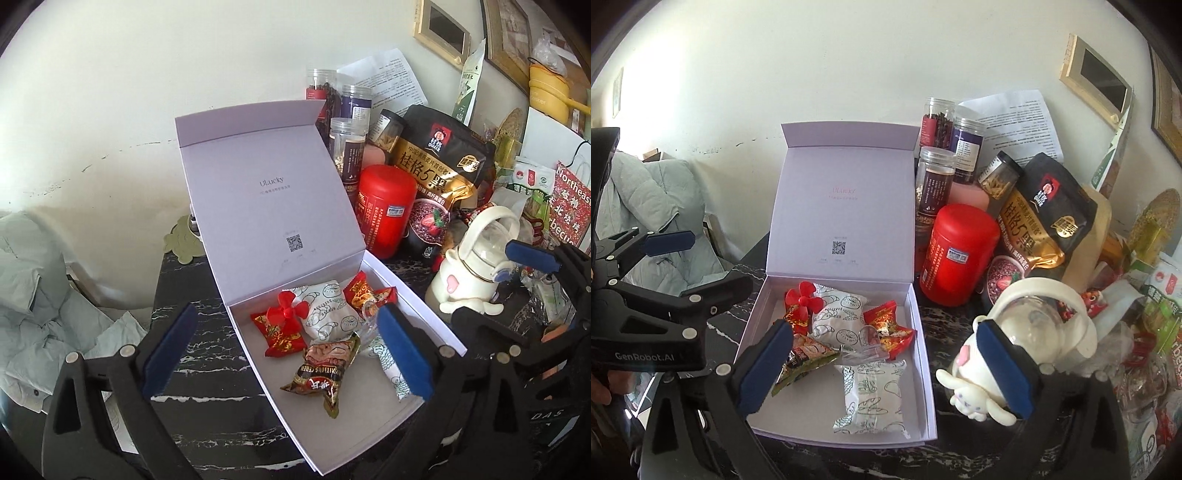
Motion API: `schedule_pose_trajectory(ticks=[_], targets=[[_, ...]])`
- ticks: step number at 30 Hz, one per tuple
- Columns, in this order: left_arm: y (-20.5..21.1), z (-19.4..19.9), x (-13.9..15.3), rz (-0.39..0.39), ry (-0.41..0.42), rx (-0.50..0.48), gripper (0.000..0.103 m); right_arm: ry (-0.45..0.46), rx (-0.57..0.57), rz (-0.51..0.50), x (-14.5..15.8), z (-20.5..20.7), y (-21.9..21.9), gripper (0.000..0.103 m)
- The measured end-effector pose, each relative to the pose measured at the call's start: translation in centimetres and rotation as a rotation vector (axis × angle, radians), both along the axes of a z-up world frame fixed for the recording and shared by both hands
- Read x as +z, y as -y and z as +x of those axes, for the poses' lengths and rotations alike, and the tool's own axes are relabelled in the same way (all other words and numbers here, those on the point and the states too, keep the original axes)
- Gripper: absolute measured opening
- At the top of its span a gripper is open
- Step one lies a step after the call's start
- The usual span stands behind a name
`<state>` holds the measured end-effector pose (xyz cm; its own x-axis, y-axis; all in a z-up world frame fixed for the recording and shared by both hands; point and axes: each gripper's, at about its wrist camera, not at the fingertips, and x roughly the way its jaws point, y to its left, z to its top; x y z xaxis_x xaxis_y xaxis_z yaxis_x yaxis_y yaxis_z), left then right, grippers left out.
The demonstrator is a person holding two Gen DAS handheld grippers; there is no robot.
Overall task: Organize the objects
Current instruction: 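Withdraw both open grippers from the box back over the table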
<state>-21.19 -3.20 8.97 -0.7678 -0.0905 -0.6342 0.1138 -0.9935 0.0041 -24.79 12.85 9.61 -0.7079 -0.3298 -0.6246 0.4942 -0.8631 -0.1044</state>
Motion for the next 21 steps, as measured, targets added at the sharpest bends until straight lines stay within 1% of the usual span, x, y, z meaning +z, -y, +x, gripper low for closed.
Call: schedule_pose_trajectory(ticks=[4, 7, 10, 16, 21], targets=[[-0.3, 2.1, 1.0, -0.036, -0.016, 0.023, 0.102, -0.019, -0.014, -0.001, 0.9, 1.9, -0.4, 0.102], [-0.3, 3.5, 1.7, -0.030, -0.025, 0.032, 0.102, -0.029, -0.011, -0.023, 1.7, 3.3, -0.8, 0.102], [-0.4, 4.8, 2.1, -0.010, -0.027, 0.019, 0.102, -0.031, -0.019, -0.030, 2.2, 4.6, -1.0, 0.103], [-1.2, 7.3, 2.8, -0.040, -0.042, 0.015, 0.102, -0.029, -0.029, -0.054, 2.5, 6.8, -1.9, 0.103], [-1.8, 9.1, 2.9, -0.056, -0.037, 0.011, 0.102, -0.023, -0.052, -0.069, 2.4, 8.7, -2.8, 0.103]])
